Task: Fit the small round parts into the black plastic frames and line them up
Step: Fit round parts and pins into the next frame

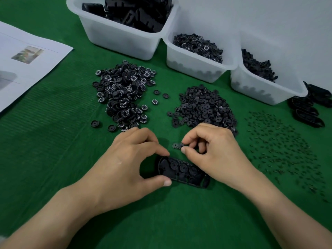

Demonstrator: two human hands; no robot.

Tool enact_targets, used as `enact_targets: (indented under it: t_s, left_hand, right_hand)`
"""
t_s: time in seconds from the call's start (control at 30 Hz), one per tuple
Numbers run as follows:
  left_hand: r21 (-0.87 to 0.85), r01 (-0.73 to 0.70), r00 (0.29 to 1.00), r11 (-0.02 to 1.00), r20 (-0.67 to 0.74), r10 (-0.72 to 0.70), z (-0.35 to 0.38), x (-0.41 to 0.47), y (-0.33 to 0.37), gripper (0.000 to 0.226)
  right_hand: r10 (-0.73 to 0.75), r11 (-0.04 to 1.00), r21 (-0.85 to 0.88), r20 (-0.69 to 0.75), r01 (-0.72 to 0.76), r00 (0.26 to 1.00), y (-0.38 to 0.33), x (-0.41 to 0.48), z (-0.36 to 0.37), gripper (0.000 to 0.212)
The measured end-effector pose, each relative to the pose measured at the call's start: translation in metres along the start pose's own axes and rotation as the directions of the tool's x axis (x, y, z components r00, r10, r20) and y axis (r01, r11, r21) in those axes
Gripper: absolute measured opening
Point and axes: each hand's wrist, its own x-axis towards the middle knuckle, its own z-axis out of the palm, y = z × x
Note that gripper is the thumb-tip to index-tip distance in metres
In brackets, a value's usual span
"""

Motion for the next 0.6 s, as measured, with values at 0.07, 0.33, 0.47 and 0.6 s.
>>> enact_targets:
  t_s: [0.07, 0.33, 0.47, 0.6]
  left_hand:
    - [0.001, -0.001, 1.000, 1.000, -0.004, 0.001, 0.0002, 0.0002, 0.0001, 0.051]
    - [0.004, -0.003, 1.000, 1.000, -0.006, 0.003, 0.0003, -0.0005, 0.0001, 0.050]
    - [0.007, -0.006, 1.000, 1.000, -0.006, 0.006, 0.0004, -0.0002, 0.0001, 0.050]
    - [0.006, -0.004, 1.000, 1.000, -0.006, 0.004, 0.0004, -0.0008, 0.0003, 0.050]
  right_hand:
    - [0.008, 0.999, -0.036, -0.023, -0.009, 1.000, 0.0013, -0.0011, -0.0015, 0.010]
    - [0.056, 0.998, -0.010, -0.032, -0.057, 0.998, 0.0061, -0.0051, -0.0058, 0.017]
    - [0.020, 0.998, -0.066, -0.025, -0.022, 0.999, 0.0034, -0.0019, -0.0032, 0.016]
    - [0.010, 0.998, -0.068, -0.034, -0.012, 0.999, 0.0016, -0.0011, -0.0015, 0.007]
